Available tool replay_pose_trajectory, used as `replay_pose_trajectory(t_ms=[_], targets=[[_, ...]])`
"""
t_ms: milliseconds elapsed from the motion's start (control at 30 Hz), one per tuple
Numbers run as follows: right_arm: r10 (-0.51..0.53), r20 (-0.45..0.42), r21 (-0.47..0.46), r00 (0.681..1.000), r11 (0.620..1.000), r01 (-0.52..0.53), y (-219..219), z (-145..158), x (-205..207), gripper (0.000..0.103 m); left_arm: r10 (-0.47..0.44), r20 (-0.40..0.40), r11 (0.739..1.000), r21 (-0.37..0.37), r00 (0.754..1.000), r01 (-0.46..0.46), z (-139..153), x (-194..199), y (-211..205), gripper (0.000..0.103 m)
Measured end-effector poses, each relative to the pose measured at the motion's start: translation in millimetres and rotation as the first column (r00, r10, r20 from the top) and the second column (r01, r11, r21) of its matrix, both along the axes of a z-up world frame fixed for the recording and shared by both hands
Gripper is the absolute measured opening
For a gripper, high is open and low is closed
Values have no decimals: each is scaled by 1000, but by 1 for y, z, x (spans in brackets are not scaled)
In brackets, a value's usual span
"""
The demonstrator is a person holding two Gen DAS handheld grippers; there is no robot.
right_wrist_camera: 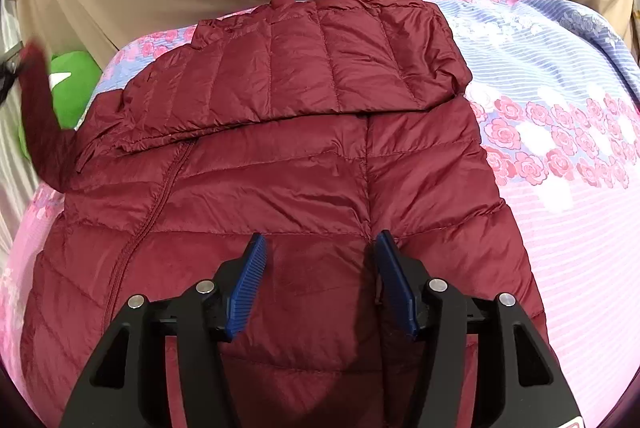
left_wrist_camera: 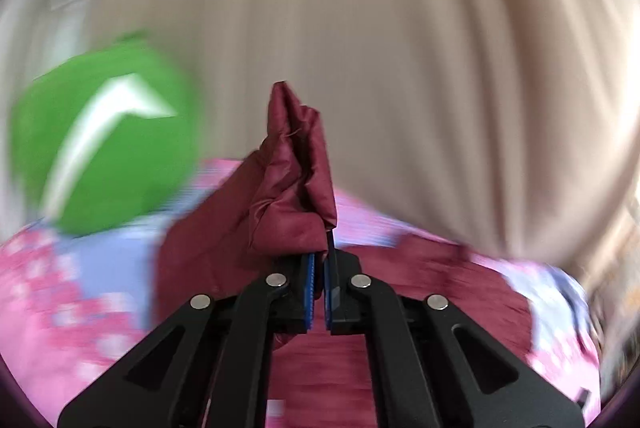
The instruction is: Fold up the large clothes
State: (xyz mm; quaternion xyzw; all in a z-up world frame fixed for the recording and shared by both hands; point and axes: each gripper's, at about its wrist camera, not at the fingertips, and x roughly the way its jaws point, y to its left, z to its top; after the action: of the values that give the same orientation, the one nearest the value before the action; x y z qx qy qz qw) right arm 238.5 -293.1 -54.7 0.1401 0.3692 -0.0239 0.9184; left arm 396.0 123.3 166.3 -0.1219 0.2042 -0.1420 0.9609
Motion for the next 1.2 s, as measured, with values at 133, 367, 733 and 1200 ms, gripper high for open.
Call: replay_pose_trajectory(t_ms=[133, 367, 733, 1200], targets=[[0, 9, 23, 1000, 1000, 0, -3, -1, -2, 56, -242, -33, 967, 75, 970, 244, -12, -5, -147, 2], [3, 29, 64, 1000, 998, -5, -7, -4, -6, 60, -354, -247, 902, 164, 902, 399, -126, -3, -307, 6], [-35, 38, 96, 999, 995, 31, -21, 0, -12, 66, -308, -148, 937, 121, 940, 327, -129, -45, -228, 89], [-27, -94, 168, 995, 985, 43, -43, 21, 103, 74, -79, -469, 953, -296, 879, -72, -200, -41, 22, 90]])
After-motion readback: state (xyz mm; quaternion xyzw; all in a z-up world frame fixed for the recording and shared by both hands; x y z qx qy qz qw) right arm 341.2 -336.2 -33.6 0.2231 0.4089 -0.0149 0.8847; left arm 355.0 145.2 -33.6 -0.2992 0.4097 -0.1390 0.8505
